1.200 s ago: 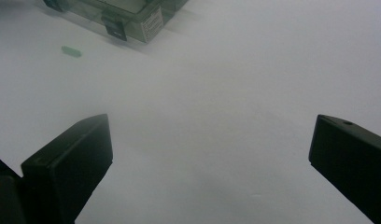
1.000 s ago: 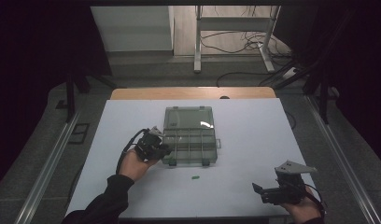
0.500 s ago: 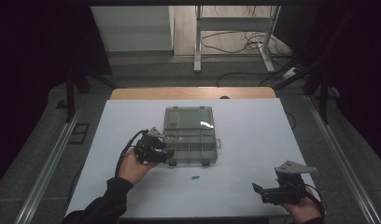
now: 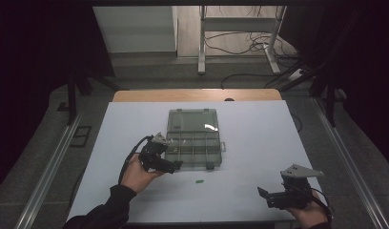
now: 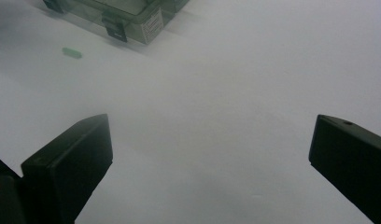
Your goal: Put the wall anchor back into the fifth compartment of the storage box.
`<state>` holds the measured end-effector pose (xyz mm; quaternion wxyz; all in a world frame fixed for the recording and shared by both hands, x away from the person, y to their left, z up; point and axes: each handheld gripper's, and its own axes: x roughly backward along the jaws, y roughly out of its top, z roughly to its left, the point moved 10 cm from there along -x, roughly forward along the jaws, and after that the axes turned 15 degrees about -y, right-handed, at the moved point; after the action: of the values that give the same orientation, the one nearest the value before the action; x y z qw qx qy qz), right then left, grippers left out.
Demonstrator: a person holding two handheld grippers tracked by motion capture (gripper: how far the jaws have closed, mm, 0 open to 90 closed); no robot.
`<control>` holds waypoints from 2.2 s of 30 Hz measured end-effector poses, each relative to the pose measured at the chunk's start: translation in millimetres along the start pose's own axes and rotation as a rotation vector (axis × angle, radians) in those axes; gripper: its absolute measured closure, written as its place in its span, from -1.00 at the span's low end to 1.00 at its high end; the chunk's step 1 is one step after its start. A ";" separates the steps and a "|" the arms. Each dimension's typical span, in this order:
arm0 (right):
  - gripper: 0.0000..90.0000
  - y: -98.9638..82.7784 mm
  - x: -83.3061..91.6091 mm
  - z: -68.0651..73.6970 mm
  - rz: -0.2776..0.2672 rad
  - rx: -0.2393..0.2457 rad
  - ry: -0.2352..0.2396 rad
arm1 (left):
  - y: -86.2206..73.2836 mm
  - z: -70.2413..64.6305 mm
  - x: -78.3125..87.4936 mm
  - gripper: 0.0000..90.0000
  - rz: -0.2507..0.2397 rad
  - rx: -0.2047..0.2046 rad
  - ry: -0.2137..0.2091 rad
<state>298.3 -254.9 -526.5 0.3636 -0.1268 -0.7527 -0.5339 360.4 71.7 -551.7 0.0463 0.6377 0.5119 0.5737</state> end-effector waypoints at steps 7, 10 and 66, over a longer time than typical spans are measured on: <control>-1.00 0.0 -0.1 0.1 0.000 0.001 0.000 | -1.0 -14.9 -6.8 -0.94 0.033 -0.039 -0.036; -1.00 0.0 0.0 0.0 -0.001 0.000 0.000 | -2.9 -19.2 -9.5 -1.00 0.050 -0.055 -0.043; -1.00 -1.4 -1.9 3.6 0.017 0.027 0.011 | -16.9 -55.1 -85.8 0.72 0.235 -0.195 -0.134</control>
<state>297.3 -251.9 -529.3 0.3738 -0.1254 -0.7569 -0.5211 323.0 -10.0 -602.7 0.0747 0.7227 0.3713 0.5782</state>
